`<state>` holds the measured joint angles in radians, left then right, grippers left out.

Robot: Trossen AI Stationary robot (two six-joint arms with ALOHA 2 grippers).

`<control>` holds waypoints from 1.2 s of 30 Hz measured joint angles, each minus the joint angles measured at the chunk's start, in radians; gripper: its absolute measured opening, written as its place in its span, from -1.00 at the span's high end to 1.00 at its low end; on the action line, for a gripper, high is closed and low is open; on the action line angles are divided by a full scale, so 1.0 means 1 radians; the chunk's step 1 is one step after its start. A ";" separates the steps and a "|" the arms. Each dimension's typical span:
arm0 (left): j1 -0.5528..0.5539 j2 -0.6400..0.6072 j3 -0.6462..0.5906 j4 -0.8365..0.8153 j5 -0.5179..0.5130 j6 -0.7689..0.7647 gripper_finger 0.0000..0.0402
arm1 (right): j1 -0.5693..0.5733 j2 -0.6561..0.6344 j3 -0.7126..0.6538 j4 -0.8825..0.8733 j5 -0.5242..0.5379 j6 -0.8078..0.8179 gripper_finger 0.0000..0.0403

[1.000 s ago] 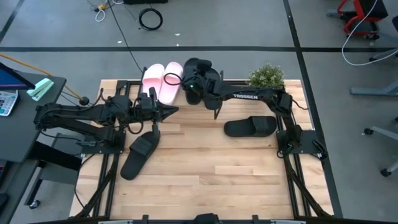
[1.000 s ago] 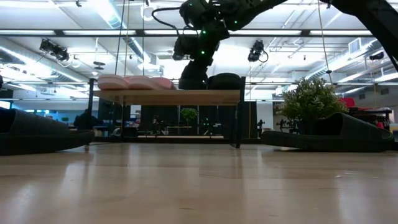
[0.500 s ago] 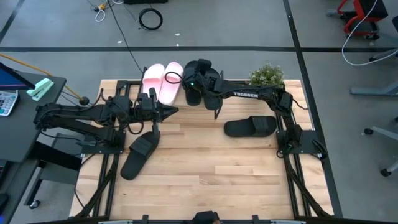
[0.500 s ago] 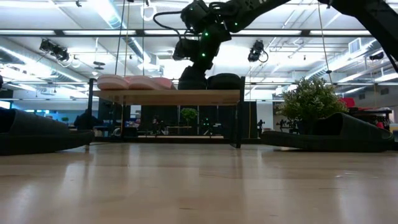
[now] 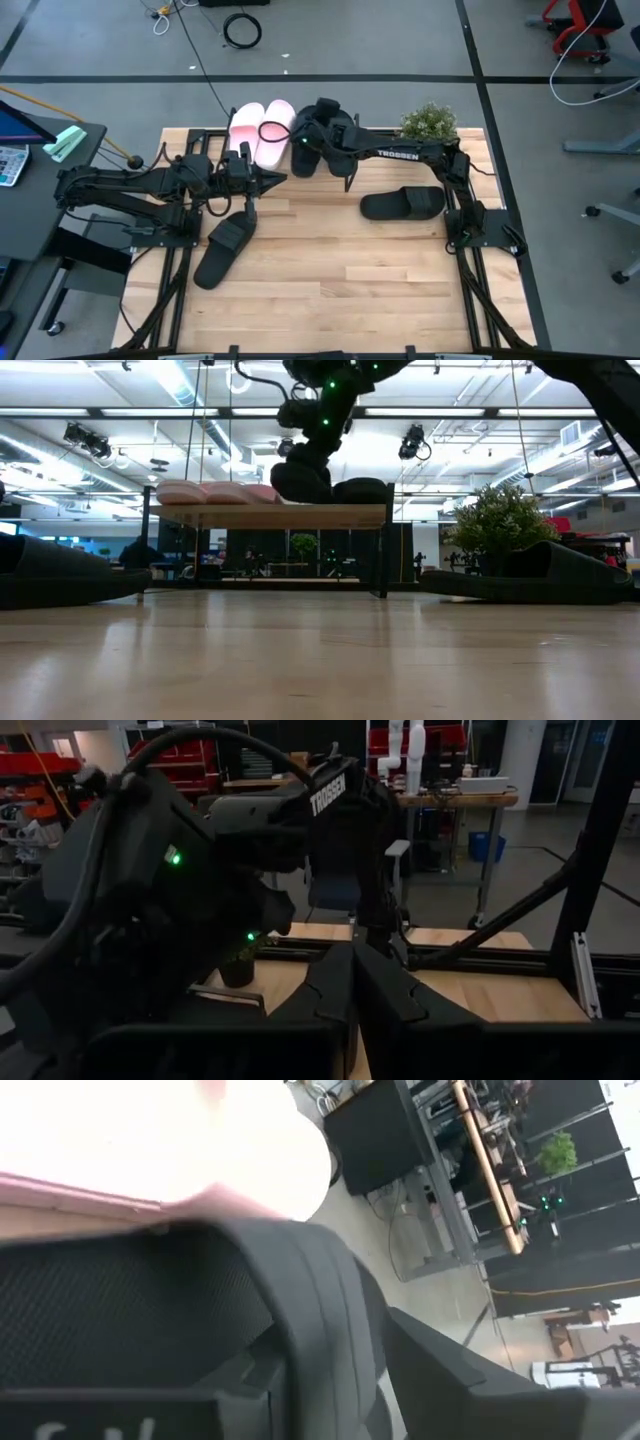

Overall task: Pick and place slides into the shelf
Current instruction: Put the black slide on the shelf

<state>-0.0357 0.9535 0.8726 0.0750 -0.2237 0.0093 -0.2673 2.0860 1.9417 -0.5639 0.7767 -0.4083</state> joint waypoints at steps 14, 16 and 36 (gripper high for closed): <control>-0.002 0.000 0.000 -0.005 0.000 -0.026 0.90 | -0.104 -0.001 -0.007 -0.006 -0.098 0.055 0.29; -0.002 0.000 0.000 -0.005 0.000 -0.026 0.88 | -0.108 -0.001 -0.007 -0.014 -0.158 0.072 0.29; -0.001 0.000 0.000 -0.043 0.000 -0.045 0.89 | -0.031 -0.004 -0.007 -0.121 -0.178 0.172 0.30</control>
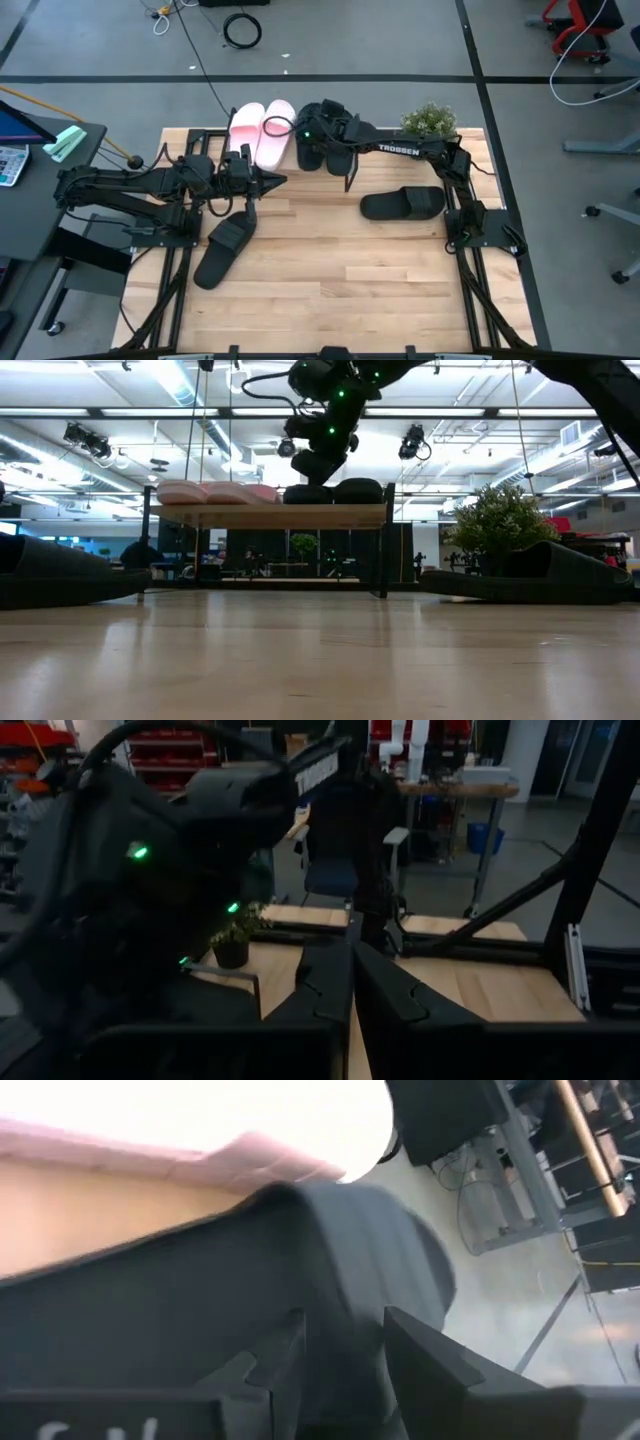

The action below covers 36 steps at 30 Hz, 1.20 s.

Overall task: Pick and place slides into the shelf
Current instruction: Put the black slide on the shelf, then put the black slide under the shelf

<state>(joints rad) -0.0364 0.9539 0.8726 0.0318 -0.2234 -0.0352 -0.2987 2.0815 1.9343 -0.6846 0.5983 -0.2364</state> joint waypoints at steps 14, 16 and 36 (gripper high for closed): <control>-0.017 0.001 0.000 -0.204 0.002 -0.037 0.88 | 0.261 -0.120 0.000 -0.554 -0.060 0.422 0.38; -0.039 0.000 0.000 -0.280 0.014 -0.051 0.85 | 0.313 -0.141 0.000 -0.639 -0.118 0.517 0.39; -0.476 0.024 -0.001 -0.958 0.126 -0.306 0.93 | 0.810 -0.206 -0.333 -0.517 -0.143 0.743 0.40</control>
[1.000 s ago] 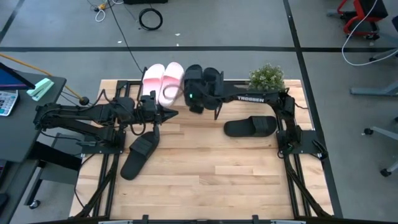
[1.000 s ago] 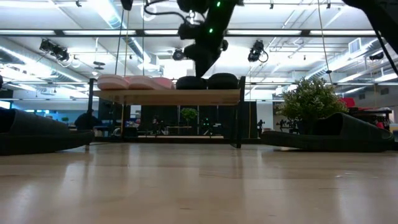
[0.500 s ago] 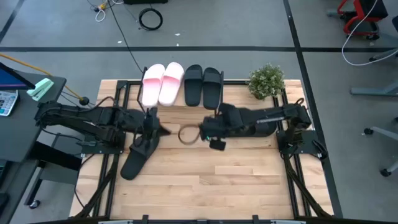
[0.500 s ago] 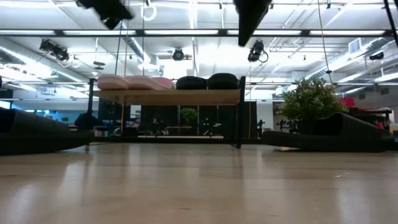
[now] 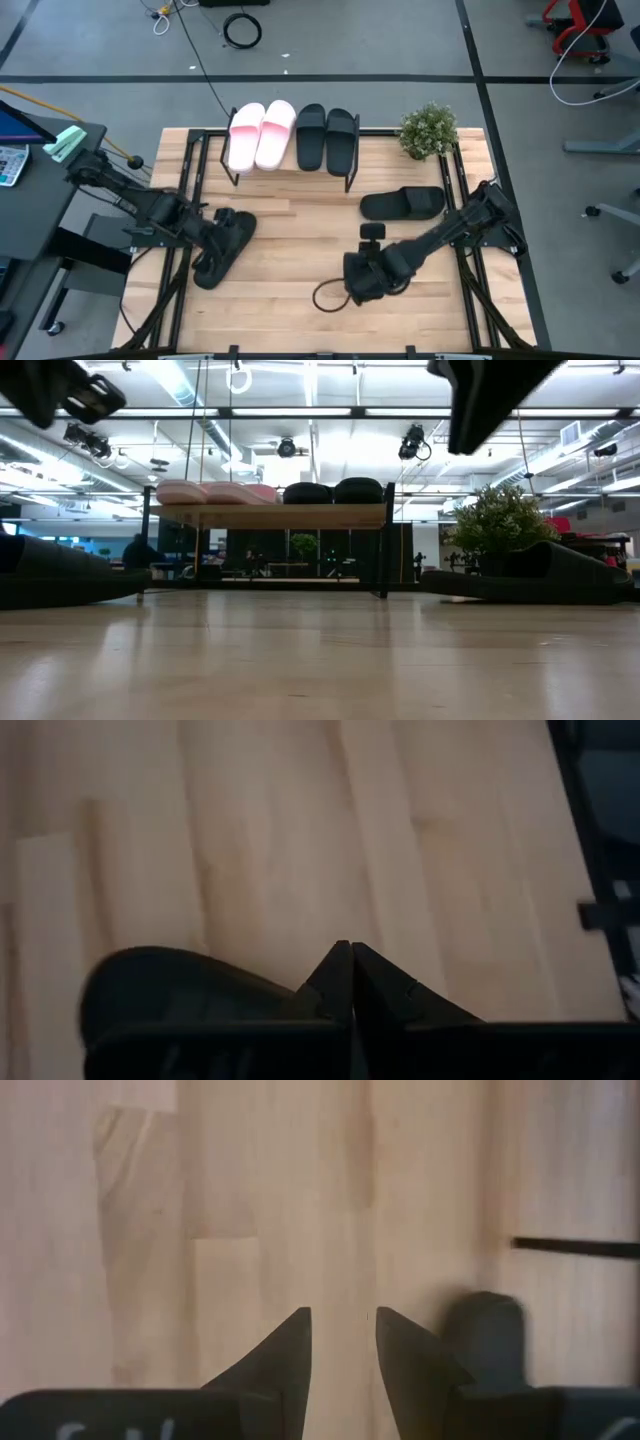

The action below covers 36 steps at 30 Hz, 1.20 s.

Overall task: Pick and place slides into the shelf
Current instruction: Put the black slide under the shelf

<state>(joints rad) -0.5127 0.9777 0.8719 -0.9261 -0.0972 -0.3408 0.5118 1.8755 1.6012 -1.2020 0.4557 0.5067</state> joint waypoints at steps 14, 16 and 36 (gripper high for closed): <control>-0.179 0.294 -0.079 -0.069 -0.003 -0.122 0.80 | 0.021 0.000 -0.127 0.049 0.000 0.120 0.40; -0.179 0.336 -0.079 -0.074 -0.003 -0.122 0.73 | 0.021 0.000 -0.127 0.050 -0.001 0.120 0.40; -0.202 0.461 -0.014 -0.260 0.006 -0.490 0.24 | 0.021 0.000 -0.127 0.069 0.000 0.120 0.40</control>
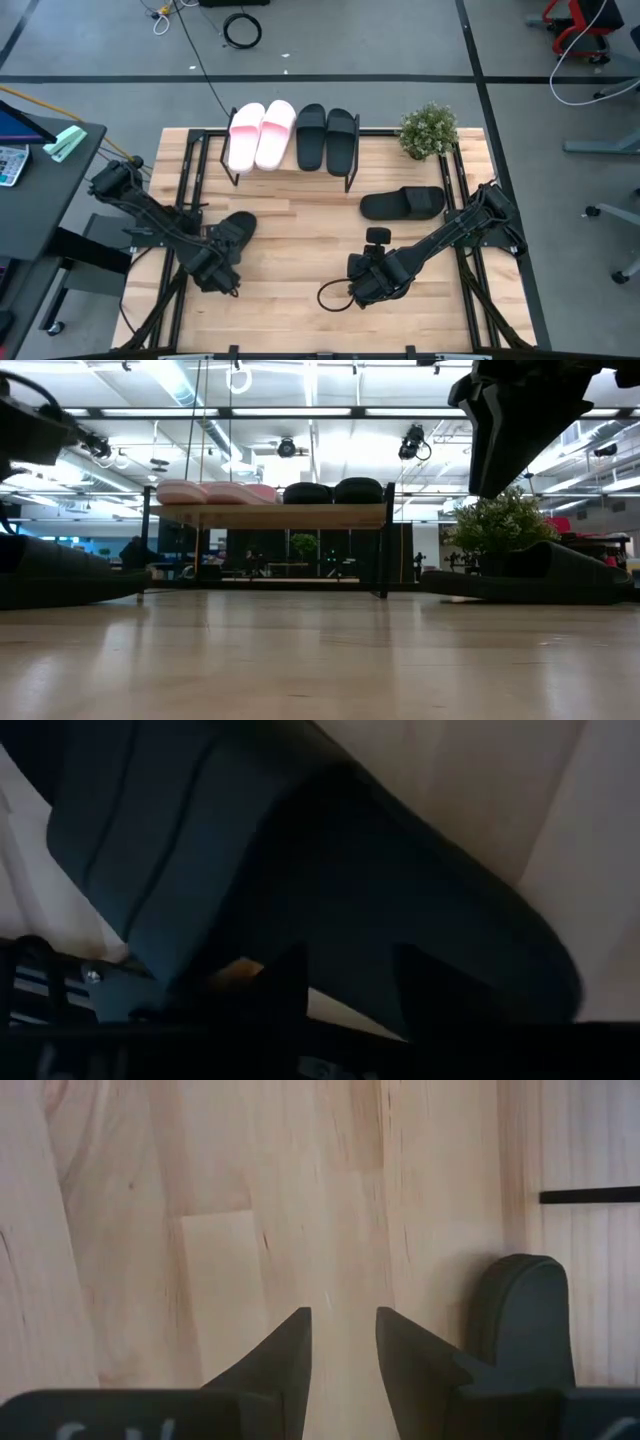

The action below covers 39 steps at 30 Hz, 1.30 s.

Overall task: Pick and place slides into the shelf
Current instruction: Put the black slide under the shelf

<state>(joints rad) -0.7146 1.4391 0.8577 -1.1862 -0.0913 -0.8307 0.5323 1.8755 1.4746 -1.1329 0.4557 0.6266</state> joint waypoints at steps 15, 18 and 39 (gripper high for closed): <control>-0.076 0.001 0.002 -0.027 -0.277 -0.013 0.62 | 0.000 0.000 0.000 0.005 0.000 -0.001 0.40; -0.075 0.001 0.002 -0.027 -0.309 0.007 0.65 | 0.000 0.000 0.000 0.005 0.000 -0.001 0.40; -0.076 0.194 0.002 -0.036 -0.434 0.030 0.65 | 0.000 0.000 0.001 0.005 0.000 -0.010 0.40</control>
<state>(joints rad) -0.7902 1.6333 0.8593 -1.2226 -0.5254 -0.8012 0.5323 1.8755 1.4754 -1.1278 0.4557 0.6164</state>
